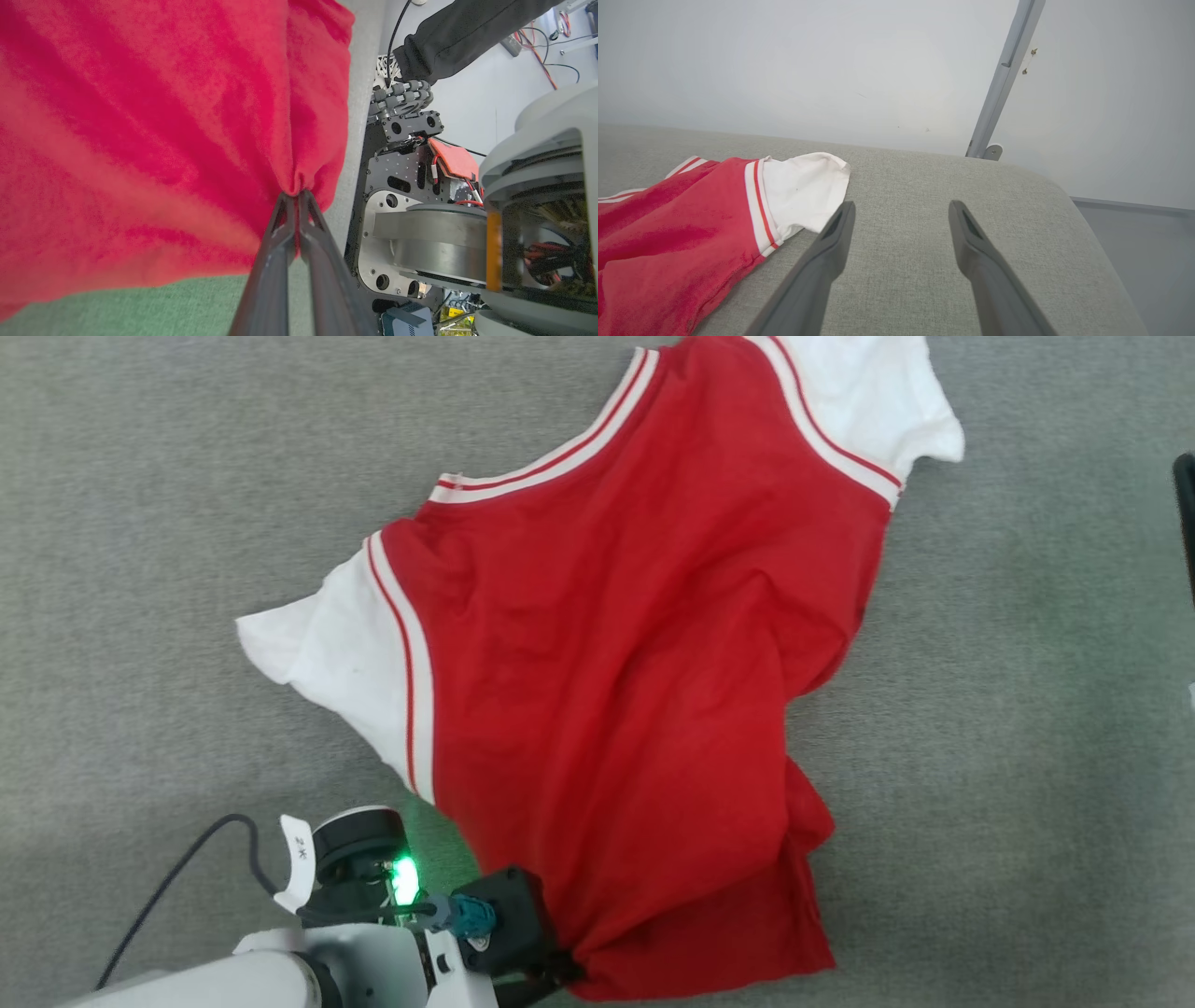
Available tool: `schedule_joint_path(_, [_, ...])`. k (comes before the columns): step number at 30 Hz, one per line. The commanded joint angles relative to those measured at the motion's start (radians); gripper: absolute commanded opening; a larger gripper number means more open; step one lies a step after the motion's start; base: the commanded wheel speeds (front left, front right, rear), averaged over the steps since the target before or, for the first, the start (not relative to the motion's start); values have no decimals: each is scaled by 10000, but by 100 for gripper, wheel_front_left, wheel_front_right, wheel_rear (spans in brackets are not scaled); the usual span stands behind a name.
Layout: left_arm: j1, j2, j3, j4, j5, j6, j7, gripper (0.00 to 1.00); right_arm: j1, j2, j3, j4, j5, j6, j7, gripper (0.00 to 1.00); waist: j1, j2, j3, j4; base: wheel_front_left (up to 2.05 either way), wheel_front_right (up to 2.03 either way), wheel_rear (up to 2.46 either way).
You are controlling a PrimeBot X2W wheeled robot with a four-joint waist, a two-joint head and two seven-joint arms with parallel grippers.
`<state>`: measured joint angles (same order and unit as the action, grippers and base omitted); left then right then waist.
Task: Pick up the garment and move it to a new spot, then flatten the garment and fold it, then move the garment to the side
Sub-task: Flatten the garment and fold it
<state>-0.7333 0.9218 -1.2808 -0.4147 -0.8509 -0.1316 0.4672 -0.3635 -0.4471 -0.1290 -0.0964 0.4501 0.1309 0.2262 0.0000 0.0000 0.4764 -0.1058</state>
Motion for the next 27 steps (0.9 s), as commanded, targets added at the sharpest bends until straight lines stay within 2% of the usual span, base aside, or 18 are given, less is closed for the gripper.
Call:
schedule_joint_path(1, [25, -40, -2, 116, 113, 22, -132, 15, 61, 29, 20, -104, -17, -3, 34, 100, 0, 0, -13, 108, 0, 0, 0])
schedule_joint_path(2, [-55, -68, 5, 231, 166, 22, -327, 42, 58, 37, 24, -142, -18, -3, 92, 100, 0, 0, -29, 165, 0, 0, 0])
schedule_joint_path(3, [-142, -102, 9, 374, 129, 22, -555, 78, 61, 36, 10, -175, -32, -3, 116, 100, 0, 0, -49, 223, 0, 0, 0])
schedule_joint_path(4, [-200, -90, 5, 492, 30, 22, -728, 98, 61, 40, -3, -197, -49, -3, 131, 100, 0, 0, -68, 272, 0, 0, 0])
schedule_joint_path(8, [-647, 302, 256, 745, -665, 22, -1559, 100, 120, 85, -87, -293, -92, -3, 202, 100, 0, 0, -122, 411, 0, 0, 0])
schedule_joint_path(15, [-1868, 1464, 1819, 1370, -2887, 22, -2563, 100, 176, 306, 149, -271, -134, -3, -25, 100, 0, 0, -158, 243, 0, 0, 0])
schedule_joint_path(20, [-2625, 1599, 2054, 3015, -3521, 22, -2083, 100, 97, 446, 400, -142, -119, -3, -258, 100, 0, 0, -93, -74, 0, 0, 0])
schedule_joint_path(23, [-2925, 1371, 1859, 4213, -3938, 22, -1365, 100, 40, 499, 492, -64, -98, -3, -373, 100, 0, 0, -31, -289, 0, 0, 0])
schedule_joint_path(24, [-2925, 1371, 1859, 4213, -3938, 22, -1365, 100, 40, 499, 492, -64, -98, -3, -373, 100, 0, 0, -31, -289, 0, 0, 0])
schedule_joint_path(27, [-3215, 1189, 1582, 5074, -4465, 22, -483, 100, 27, 534, 521, -21, -87, -3, -435, 100, 0, 0, 59, -482, 0, 0, 0])
